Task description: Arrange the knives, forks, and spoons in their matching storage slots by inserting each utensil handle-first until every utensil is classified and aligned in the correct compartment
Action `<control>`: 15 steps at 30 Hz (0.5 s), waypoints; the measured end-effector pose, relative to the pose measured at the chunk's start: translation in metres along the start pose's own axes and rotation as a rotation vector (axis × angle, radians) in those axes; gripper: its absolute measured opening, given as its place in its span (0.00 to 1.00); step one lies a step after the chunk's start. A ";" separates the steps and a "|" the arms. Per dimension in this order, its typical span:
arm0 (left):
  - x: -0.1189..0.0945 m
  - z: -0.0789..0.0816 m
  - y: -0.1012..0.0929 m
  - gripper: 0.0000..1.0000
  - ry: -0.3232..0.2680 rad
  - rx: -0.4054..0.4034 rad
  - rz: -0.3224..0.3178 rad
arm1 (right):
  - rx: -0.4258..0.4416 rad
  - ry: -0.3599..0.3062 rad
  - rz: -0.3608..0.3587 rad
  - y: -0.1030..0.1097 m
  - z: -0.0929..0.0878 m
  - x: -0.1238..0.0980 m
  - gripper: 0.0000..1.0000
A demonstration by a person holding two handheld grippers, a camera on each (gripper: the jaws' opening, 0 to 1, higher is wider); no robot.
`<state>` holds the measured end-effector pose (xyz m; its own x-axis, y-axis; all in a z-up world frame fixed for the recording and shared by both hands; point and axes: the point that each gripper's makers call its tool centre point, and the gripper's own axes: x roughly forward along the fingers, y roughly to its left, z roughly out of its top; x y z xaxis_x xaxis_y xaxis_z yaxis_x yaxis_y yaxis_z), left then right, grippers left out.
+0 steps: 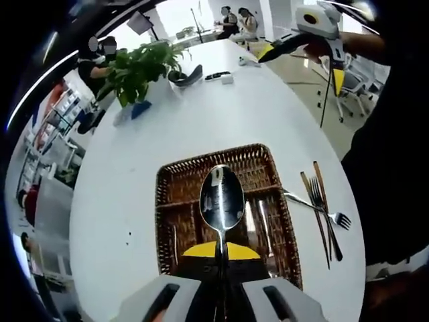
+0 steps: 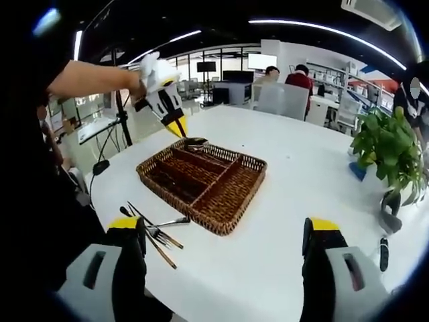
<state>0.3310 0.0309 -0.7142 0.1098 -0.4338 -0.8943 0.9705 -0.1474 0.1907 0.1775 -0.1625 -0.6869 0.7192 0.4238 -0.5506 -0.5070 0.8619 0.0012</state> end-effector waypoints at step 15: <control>0.011 -0.012 0.051 0.00 0.006 -0.009 0.018 | 0.016 0.033 -0.005 -0.005 -0.009 0.011 0.99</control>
<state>0.3843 0.0289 -0.7188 0.1283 -0.4307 -0.8933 0.9703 -0.1318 0.2029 0.1837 -0.1644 -0.7010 0.7054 0.4107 -0.5777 -0.4957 0.8684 0.0122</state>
